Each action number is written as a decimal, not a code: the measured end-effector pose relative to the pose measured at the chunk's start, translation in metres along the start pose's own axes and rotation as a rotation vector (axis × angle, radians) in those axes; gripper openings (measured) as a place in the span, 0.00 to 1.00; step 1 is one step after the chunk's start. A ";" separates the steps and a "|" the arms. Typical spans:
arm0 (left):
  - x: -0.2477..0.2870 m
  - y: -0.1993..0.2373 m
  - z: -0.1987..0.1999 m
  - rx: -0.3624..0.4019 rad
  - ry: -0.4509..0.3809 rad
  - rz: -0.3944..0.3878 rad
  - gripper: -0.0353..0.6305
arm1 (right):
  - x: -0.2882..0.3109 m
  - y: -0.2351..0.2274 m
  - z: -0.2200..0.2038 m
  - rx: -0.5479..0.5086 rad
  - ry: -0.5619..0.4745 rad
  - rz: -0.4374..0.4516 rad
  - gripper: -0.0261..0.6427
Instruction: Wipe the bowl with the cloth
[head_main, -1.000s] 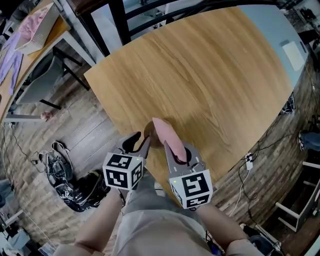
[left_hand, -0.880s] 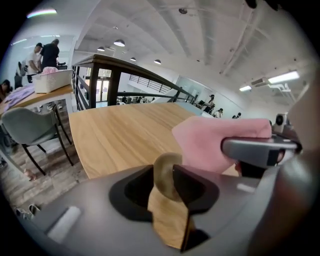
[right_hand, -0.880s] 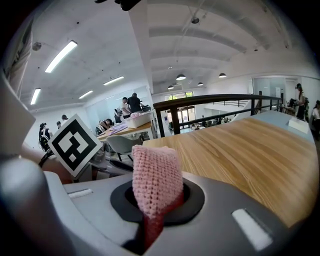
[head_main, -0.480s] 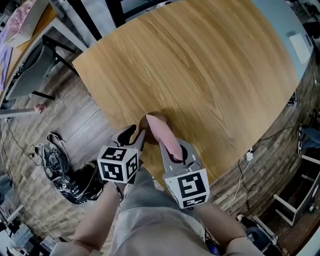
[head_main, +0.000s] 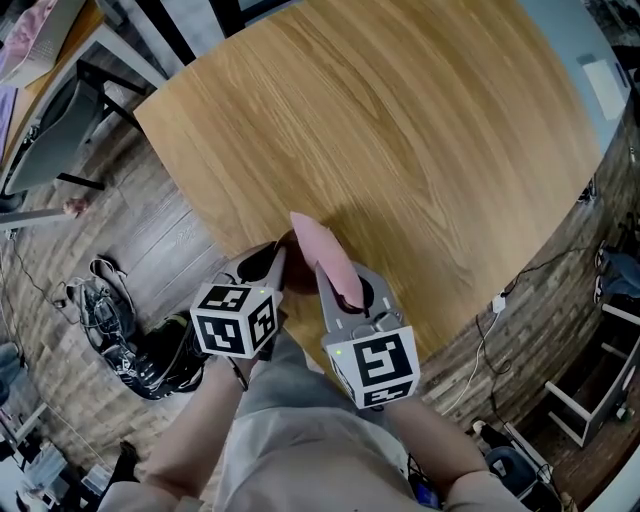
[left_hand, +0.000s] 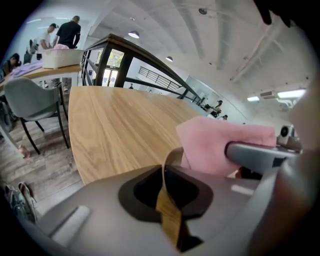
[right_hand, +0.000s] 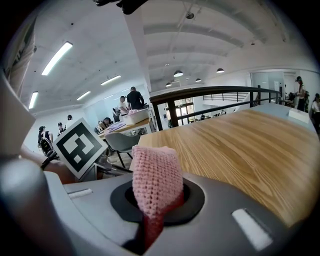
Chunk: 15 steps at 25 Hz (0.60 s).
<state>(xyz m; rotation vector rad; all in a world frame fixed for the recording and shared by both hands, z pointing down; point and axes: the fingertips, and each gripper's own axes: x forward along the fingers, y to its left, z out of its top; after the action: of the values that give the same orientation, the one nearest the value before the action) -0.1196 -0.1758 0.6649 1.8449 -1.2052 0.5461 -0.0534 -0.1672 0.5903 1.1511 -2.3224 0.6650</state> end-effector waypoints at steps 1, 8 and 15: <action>-0.001 -0.001 0.000 0.020 0.000 0.011 0.08 | -0.001 0.000 0.000 0.006 -0.003 0.001 0.06; -0.018 -0.015 0.015 0.090 -0.025 0.037 0.08 | -0.018 0.005 0.016 0.002 -0.032 0.009 0.06; -0.056 -0.054 0.044 0.144 -0.100 0.027 0.08 | -0.058 0.015 0.040 -0.010 -0.064 0.020 0.06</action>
<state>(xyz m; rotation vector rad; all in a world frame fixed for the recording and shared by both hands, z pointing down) -0.0999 -0.1736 0.5781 2.0000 -1.2876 0.5748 -0.0415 -0.1483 0.5215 1.1616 -2.3908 0.6316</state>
